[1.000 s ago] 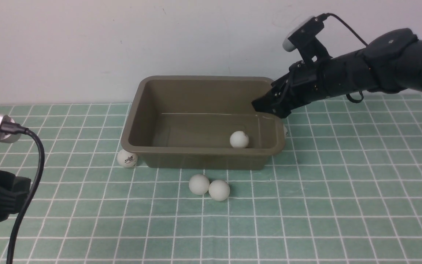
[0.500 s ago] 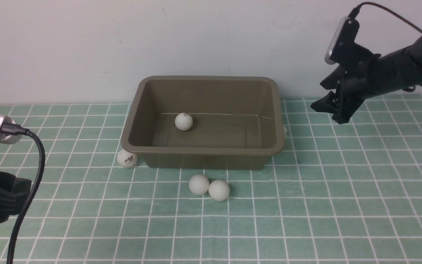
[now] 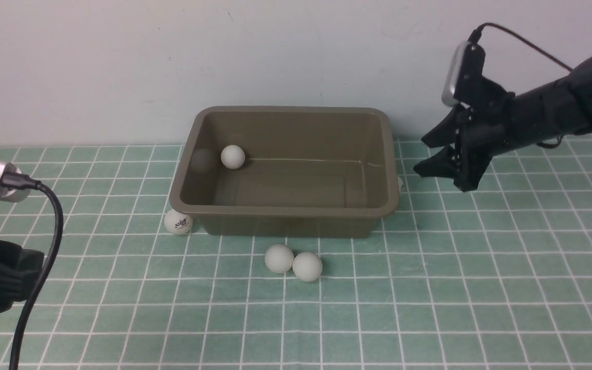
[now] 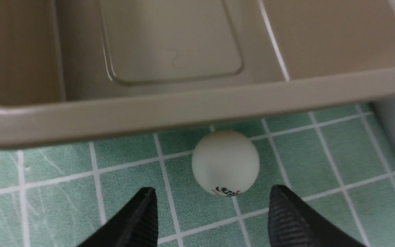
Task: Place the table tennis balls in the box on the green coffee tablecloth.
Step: 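Reach for and grasp a ping pong ball on the table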
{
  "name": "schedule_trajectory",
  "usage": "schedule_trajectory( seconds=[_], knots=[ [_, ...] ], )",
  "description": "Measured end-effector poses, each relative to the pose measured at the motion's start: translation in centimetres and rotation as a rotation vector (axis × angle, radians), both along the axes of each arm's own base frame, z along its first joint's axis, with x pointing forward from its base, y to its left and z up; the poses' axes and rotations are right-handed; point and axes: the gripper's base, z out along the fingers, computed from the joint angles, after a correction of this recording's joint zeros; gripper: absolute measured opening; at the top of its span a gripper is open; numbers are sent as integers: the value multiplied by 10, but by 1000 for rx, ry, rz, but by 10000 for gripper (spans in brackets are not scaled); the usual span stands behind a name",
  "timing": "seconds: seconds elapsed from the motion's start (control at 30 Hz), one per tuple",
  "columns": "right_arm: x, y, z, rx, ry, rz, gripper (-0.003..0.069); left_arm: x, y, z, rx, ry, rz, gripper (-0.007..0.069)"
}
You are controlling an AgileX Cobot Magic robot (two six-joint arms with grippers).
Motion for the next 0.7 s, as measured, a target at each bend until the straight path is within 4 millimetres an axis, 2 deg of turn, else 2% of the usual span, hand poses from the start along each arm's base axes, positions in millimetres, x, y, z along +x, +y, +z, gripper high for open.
schedule_trajectory(
  seconds=[0.17,0.5,0.7],
  knots=[
    [4,2,-15,28,2,4,402,0,0,0,0,0,0,447],
    [11,6,-31,118,-2,-32,402,0,0,0,0,0,0,447],
    [14,6,-47,128,23,-55,402,0,0,0,0,0,0,447]
  ],
)
